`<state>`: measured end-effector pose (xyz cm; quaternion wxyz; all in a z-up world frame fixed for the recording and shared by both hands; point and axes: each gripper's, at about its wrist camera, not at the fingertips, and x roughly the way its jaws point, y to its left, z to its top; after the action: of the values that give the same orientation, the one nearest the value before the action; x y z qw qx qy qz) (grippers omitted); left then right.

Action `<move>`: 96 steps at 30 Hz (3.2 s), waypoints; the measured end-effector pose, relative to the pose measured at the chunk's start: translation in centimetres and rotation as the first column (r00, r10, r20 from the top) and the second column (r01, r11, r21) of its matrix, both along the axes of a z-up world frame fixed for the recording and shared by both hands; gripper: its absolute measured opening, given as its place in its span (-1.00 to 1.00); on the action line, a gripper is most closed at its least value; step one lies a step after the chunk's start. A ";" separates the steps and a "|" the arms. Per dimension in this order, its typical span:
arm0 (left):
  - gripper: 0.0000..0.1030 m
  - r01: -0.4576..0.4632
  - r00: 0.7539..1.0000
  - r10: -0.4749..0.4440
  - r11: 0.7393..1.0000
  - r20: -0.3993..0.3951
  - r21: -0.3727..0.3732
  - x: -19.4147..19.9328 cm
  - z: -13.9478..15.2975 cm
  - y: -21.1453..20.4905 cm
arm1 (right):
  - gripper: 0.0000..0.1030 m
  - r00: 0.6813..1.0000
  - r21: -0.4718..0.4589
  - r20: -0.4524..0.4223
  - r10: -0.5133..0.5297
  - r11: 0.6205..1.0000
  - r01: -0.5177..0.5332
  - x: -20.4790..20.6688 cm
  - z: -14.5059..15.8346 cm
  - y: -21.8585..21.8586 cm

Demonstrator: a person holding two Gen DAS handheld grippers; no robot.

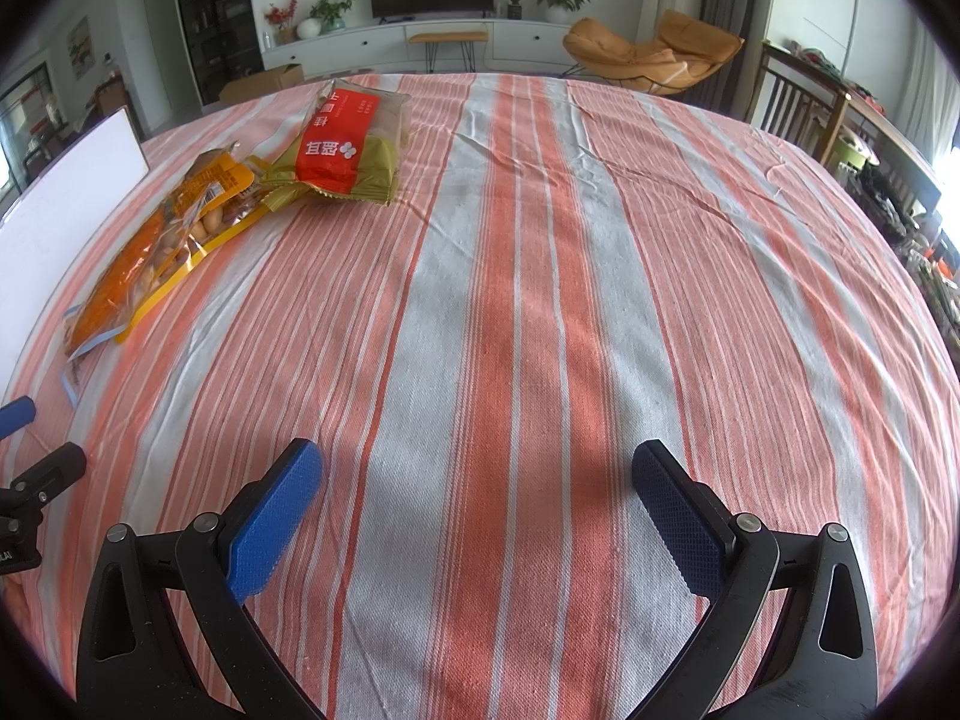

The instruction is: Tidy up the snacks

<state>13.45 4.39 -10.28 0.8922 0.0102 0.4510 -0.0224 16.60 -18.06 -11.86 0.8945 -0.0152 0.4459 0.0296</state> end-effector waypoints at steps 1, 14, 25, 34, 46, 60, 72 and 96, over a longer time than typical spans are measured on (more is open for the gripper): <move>1.00 0.000 1.000 0.000 1.000 0.000 0.000 0.0 0.0 0.0 | 0.99 1.000 0.000 0.000 0.000 1.000 0.000 0.0 0.0 0.0; 1.00 0.000 1.000 0.000 1.000 0.000 0.000 0.0 0.0 0.0 | 0.99 1.000 0.000 0.000 0.000 1.000 0.000 0.1 0.0 0.1; 1.00 0.000 1.000 0.000 1.000 0.000 0.000 0.0 0.0 0.0 | 0.99 1.000 0.000 0.000 0.000 1.000 0.000 0.1 0.0 0.0; 1.00 0.000 1.000 0.000 1.000 0.000 0.000 0.0 0.0 0.0 | 0.99 1.000 0.000 0.000 0.000 1.000 0.000 0.1 0.0 0.0; 1.00 0.000 1.000 0.000 1.000 0.000 0.001 0.1 0.0 -0.1 | 0.99 1.000 0.000 0.000 0.000 1.000 0.000 0.0 0.0 -0.1; 1.00 -0.001 1.000 0.001 1.000 0.000 0.003 0.0 0.0 -0.1 | 0.99 1.000 0.000 0.000 0.000 1.000 0.000 0.1 0.0 0.0; 1.00 -0.001 1.000 0.001 1.000 0.000 0.003 0.0 0.0 0.0 | 0.99 1.000 0.000 0.000 0.000 1.000 0.000 0.1 0.0 0.0; 1.00 0.017 1.000 -0.017 1.000 -0.009 0.002 0.1 0.0 -0.1 | 0.99 1.000 0.001 0.003 -0.025 1.000 0.025 -3.2 0.3 -2.3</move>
<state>13.53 4.30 -10.24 0.8900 0.0149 0.4548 -0.0297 13.35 -20.32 -11.59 0.8955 -0.0092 0.4445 0.0185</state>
